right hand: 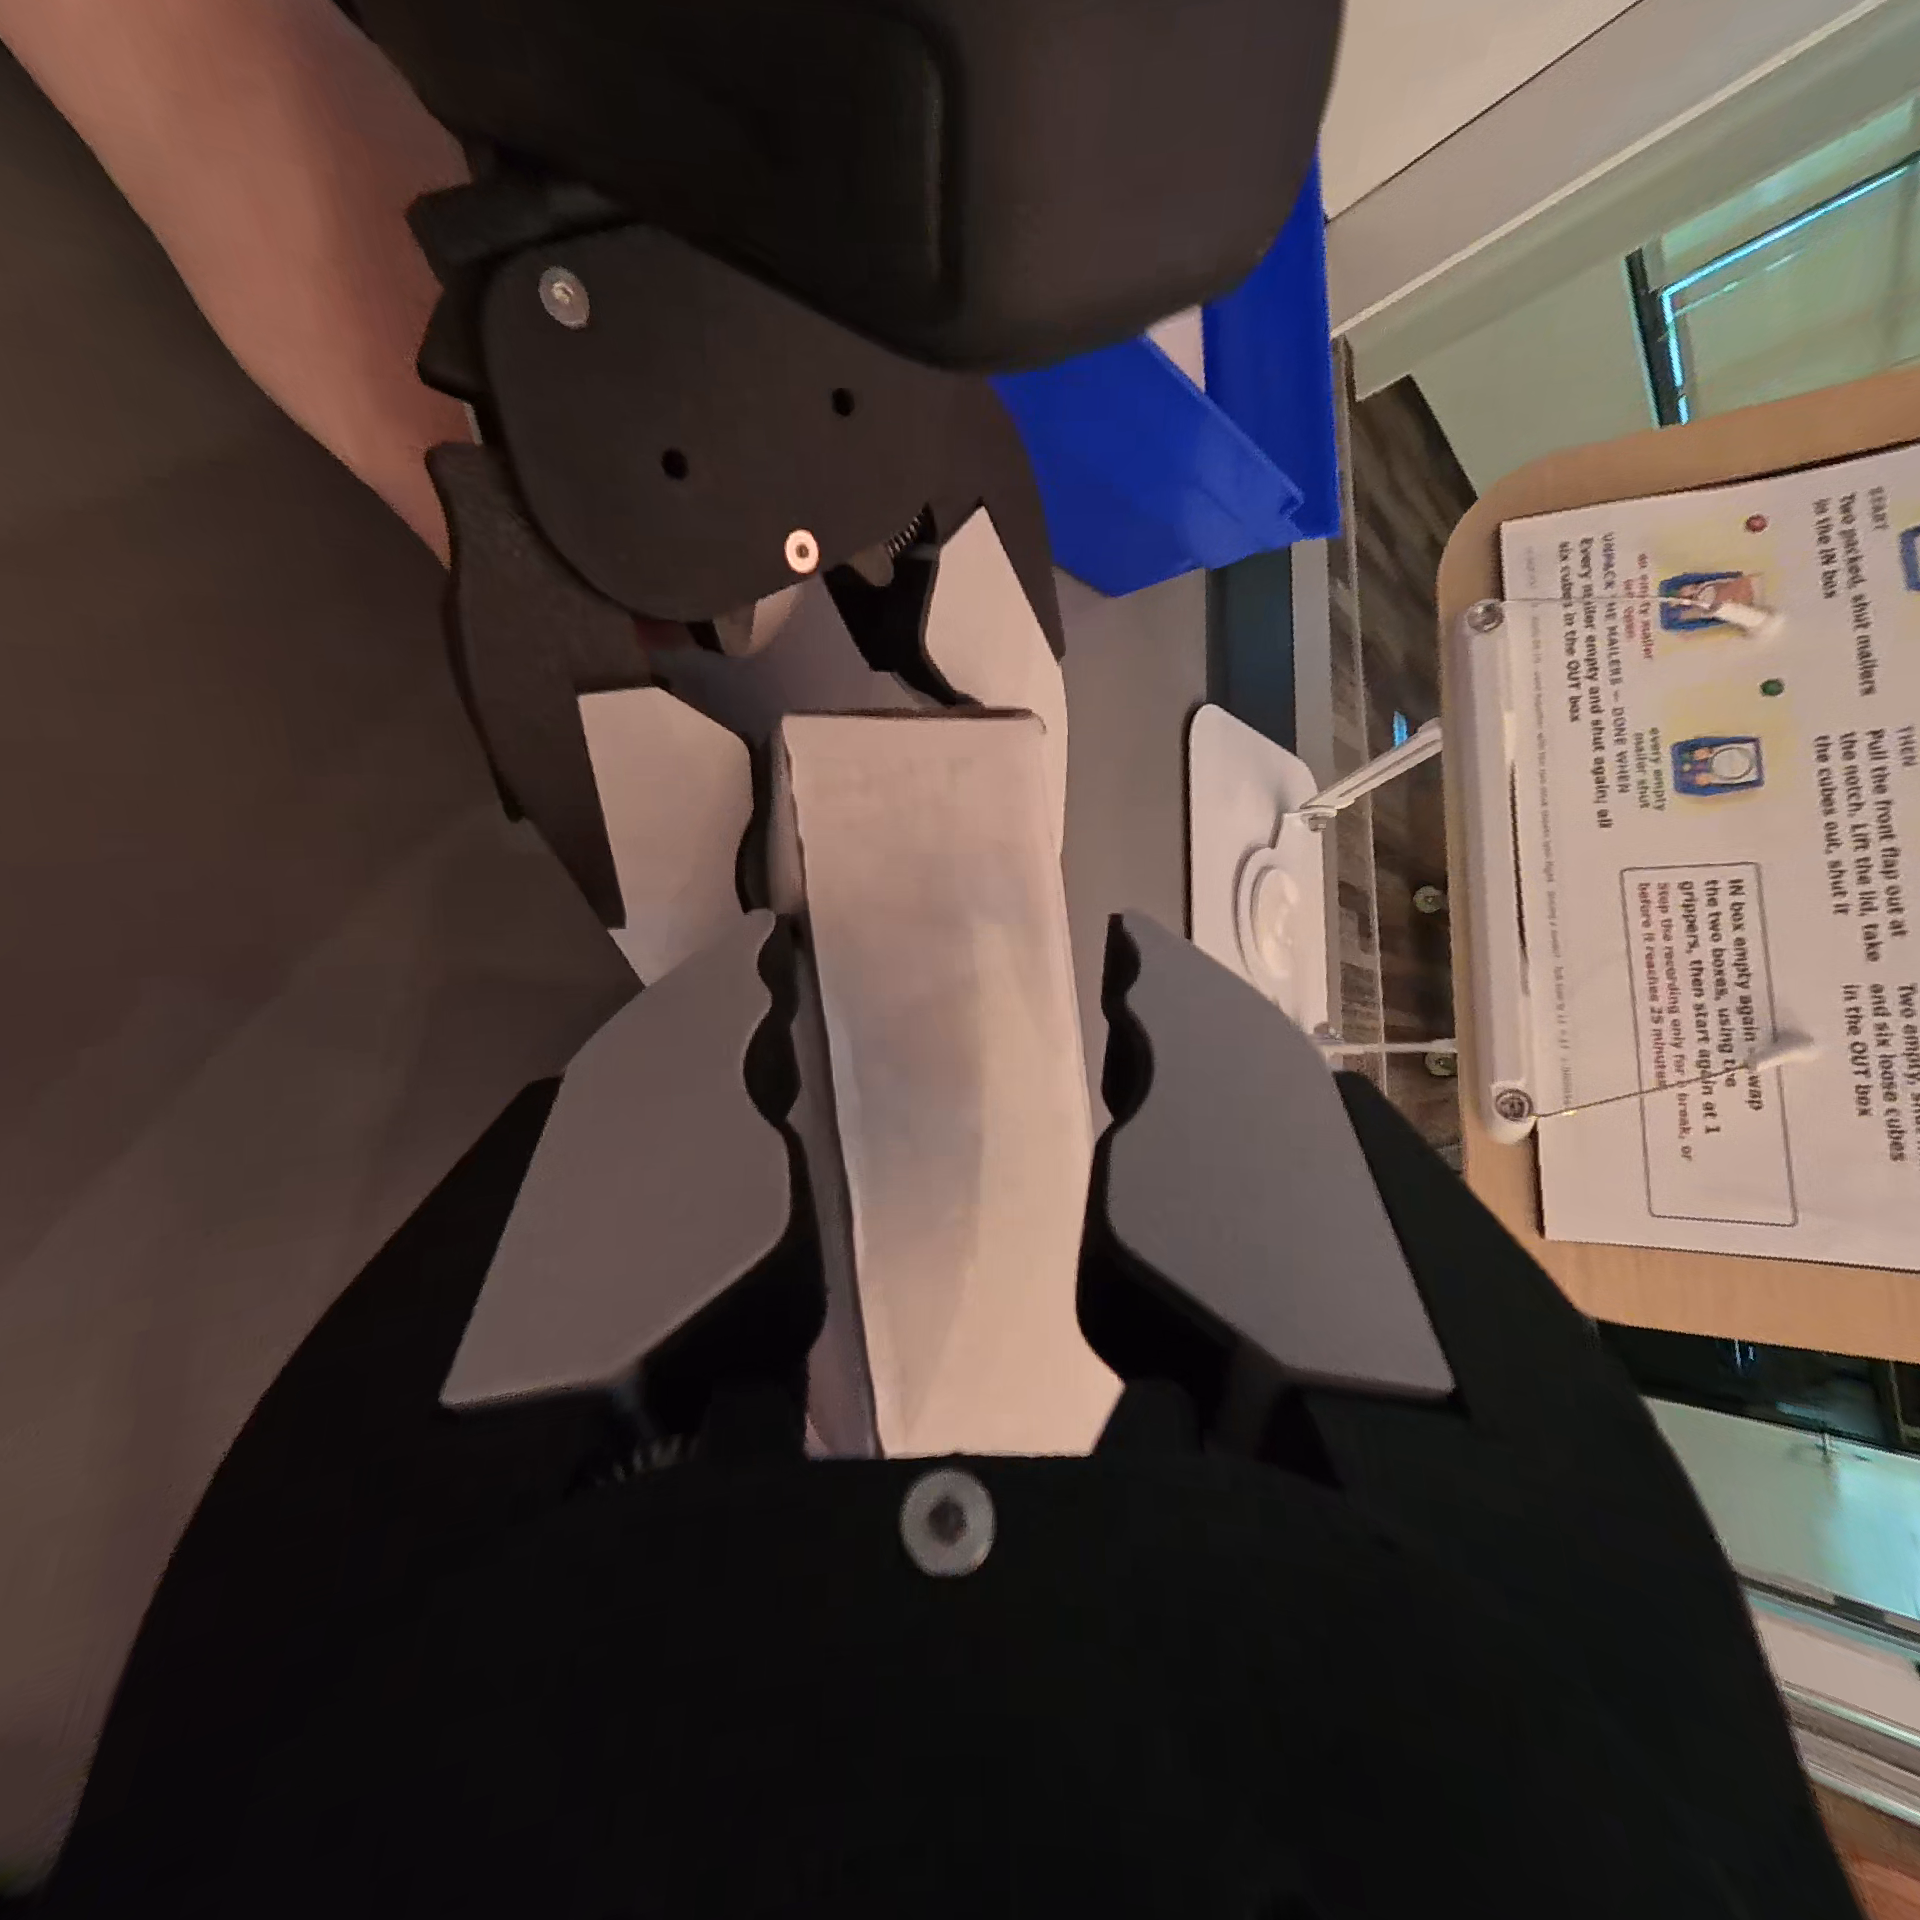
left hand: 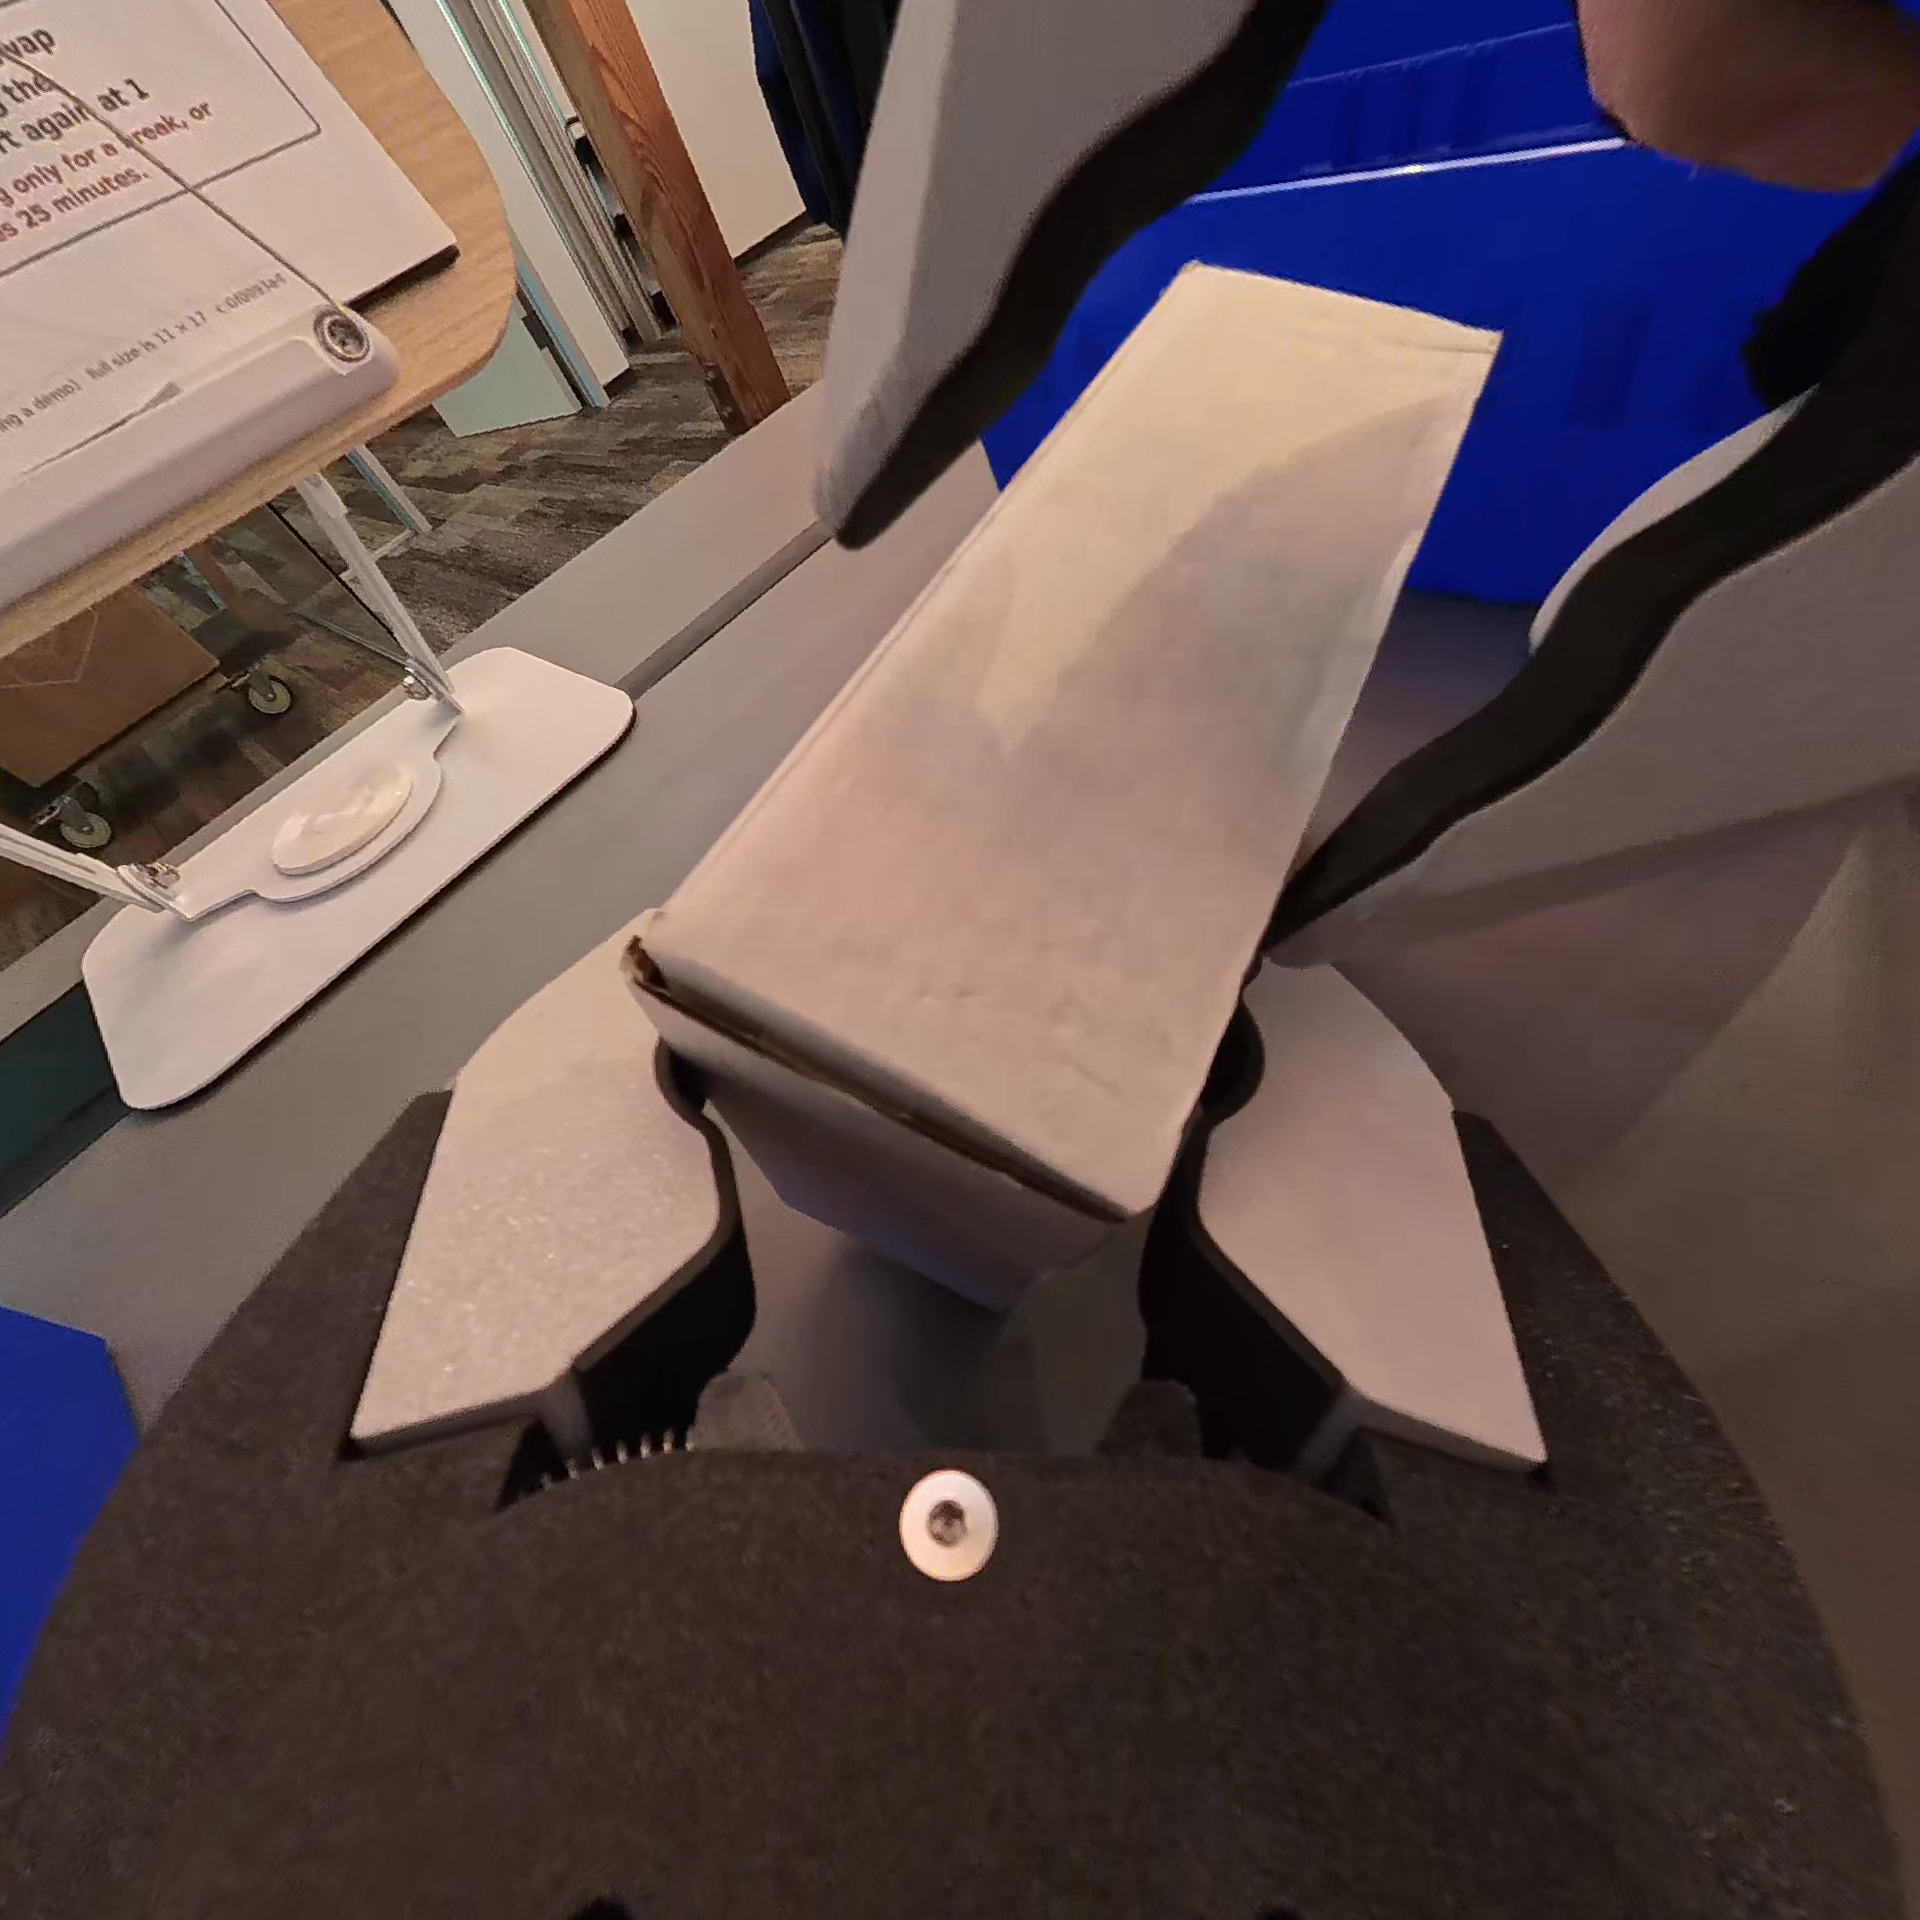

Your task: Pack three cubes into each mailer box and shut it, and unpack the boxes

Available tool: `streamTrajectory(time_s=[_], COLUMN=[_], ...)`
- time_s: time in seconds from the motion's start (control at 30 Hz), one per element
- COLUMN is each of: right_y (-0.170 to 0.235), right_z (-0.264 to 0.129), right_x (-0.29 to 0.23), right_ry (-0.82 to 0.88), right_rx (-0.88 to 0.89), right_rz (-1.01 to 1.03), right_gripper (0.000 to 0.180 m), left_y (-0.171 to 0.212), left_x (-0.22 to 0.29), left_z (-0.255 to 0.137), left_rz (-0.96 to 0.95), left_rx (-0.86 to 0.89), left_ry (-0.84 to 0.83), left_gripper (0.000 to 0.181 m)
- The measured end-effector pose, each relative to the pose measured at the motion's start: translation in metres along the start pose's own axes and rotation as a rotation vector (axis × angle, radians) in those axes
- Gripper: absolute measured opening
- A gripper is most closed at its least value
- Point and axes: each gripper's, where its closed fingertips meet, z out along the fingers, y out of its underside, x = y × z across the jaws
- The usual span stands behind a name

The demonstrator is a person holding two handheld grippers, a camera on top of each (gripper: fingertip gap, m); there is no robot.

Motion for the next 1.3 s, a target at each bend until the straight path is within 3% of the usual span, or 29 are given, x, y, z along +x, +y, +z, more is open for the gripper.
streamTrajectory(time_s=[0.23, 0.57, 0.67, 1.03, 1.3], right_y=[-0.015, -0.015, -0.014, -0.008, -0.007], right_z=[0.006, 0.007, 0.007, 0.001, 0.002], right_x=[-0.002, -0.006, -0.005, -0.001, -0.006], right_ry=[0.068, 0.043, 0.036, -0.002, 0.012], right_rx=[0.069, 0.079, 0.076, 0.061, 0.040], right_rz=[-0.035, 0.002, 0.018, 0.093, -0.005], right_gripper=[0.032, 0.020, 0.012, 0.013, 0.007], left_y=[0.004, 0.005, 0.011, 0.011, 0.012], left_x=[-0.006, -0.005, -0.008, 0.003, 0.003], left_z=[0.000, 0.001, 0.005, 0.010, 0.010], left_rz=[-0.087, -0.078, -0.013, -0.040, -0.046], left_rx=[-0.022, -0.026, -0.082, -0.093, -0.095], left_ry=[0.024, 0.022, -0.042, 0.062, 0.067], left_gripper=[0.093, 0.092, 0.102, 0.090, 0.088])
